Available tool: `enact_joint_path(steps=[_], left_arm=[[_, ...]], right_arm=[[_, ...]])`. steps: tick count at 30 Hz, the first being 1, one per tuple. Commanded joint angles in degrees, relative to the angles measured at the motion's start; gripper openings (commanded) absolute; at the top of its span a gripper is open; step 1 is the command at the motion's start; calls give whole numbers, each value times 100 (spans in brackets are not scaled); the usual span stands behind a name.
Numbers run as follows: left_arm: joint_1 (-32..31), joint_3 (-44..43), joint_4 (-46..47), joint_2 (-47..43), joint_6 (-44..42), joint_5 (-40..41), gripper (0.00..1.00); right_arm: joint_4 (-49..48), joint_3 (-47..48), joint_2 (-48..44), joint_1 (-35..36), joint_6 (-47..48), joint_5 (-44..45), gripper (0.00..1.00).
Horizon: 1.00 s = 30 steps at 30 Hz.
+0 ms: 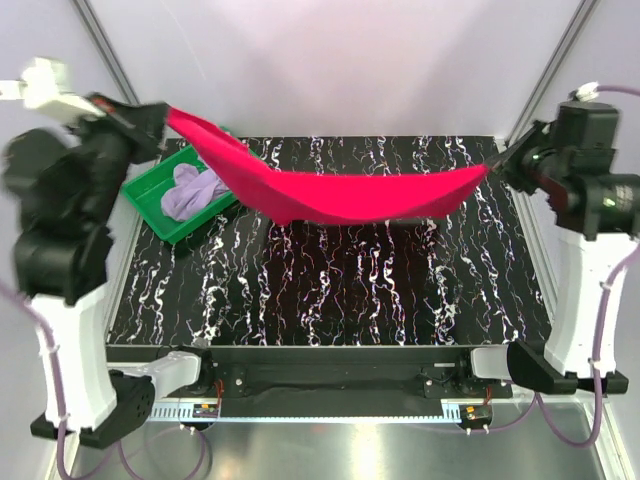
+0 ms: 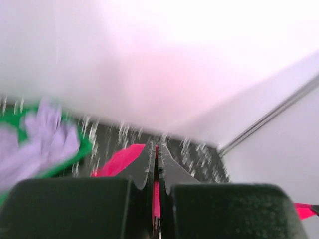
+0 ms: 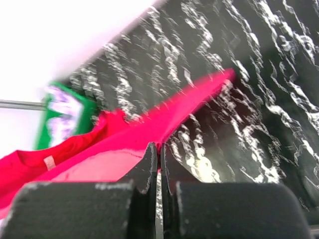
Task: Fold and stack the t-shirts
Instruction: Flatten the tshirt out
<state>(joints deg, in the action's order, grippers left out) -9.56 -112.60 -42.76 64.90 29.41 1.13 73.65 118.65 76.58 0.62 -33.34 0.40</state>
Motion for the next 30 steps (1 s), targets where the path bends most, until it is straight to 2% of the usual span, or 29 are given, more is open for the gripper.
enact_joint_path(steps=[1, 4, 6, 10, 11, 13, 14, 17, 23, 30], left_arm=[[-11, -974, 734, -373, -708, -481, 0], [-19, -1369, 1024, -575, -858, -543, 0], [-19, -1536, 1103, -715, -954, -438, 0], [-19, -1626, 1033, -1032, -1104, 579, 0], [-19, -1355, 1059, -1137, -1104, 1173, 0], [-28, -1047, 1243, -1374, -1183, 1896, 0], [-28, -654, 1348, -1436, -1200, 2022, 0], [-28, -281, 1779, -1384, -1315, 1980, 0], [-37, -96, 2175, -779, -1104, 1277, 0], [-28, -1009, 2527, -128, -1472, 1074, 0]], right_arm=[[519, 1062, -125, -27, 47, -409, 0], [336, 1783, -422, -27, 38, -585, 0], [238, 2134, -634, -27, 38, -367, 0], [422, 2488, -1020, -27, 21, 862, 0], [370, 2409, -1100, -27, 47, 1378, 0], [116, 2110, -1223, -27, 266, 1794, 0], [45, 2040, -1207, -27, 371, 2188, 0], [-227, 1891, -978, -27, 609, 2499, 0], [-729, 1600, -521, -27, 223, 1815, 0], [-993, 1266, -547, -27, 179, 1726, 0]])
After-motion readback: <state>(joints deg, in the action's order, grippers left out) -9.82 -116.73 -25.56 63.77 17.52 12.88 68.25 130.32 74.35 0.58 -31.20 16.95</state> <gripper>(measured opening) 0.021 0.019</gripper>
